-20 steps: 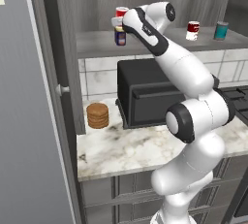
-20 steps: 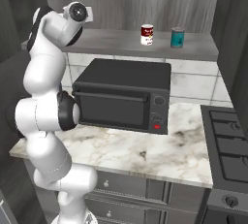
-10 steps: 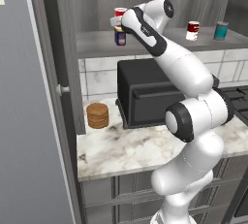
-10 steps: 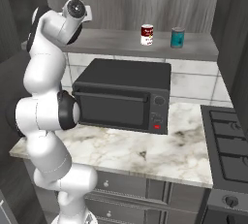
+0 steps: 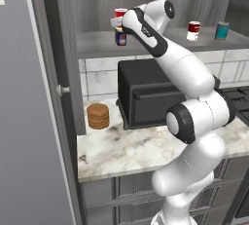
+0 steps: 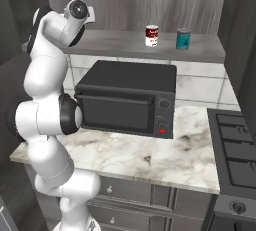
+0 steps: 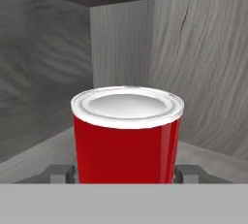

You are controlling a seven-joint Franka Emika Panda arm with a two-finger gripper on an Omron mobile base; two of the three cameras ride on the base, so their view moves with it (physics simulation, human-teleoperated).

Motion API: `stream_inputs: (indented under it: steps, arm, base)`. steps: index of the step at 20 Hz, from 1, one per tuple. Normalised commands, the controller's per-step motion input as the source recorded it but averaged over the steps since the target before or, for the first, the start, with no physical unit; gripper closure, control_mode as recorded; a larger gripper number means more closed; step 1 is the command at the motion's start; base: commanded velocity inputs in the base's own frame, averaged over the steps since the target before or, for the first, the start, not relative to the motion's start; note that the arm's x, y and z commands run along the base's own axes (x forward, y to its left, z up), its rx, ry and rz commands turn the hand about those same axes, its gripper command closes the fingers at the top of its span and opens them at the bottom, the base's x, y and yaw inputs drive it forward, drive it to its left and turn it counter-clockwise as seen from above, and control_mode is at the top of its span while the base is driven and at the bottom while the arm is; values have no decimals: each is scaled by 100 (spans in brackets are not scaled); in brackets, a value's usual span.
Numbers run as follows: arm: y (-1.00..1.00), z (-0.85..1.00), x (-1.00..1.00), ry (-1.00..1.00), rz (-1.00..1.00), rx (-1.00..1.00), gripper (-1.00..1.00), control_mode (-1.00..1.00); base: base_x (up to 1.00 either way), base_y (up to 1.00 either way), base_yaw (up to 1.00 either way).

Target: Stack two cans on top of the other two cans in the cabinet.

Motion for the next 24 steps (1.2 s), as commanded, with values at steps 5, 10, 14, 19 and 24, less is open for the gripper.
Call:
stream_inputs:
  steps: [5,10,14,19,24]
  arm:
    - [0,0,4,0,0,0,-100,-100]
    - [0,0,0,0,0,0,-100,-100]
    - [-13,0,-17,0,-1,-1,-100,-100]
    - [-16,-4,-33,0,-6,0,-100,-100]
    - [-18,-1,-32,0,-7,0,-100,-100]
  base:
    - [0,0,0]
    - [0,0,0]
    - [0,0,0]
    - [0,0,0]
    - [0,0,0]
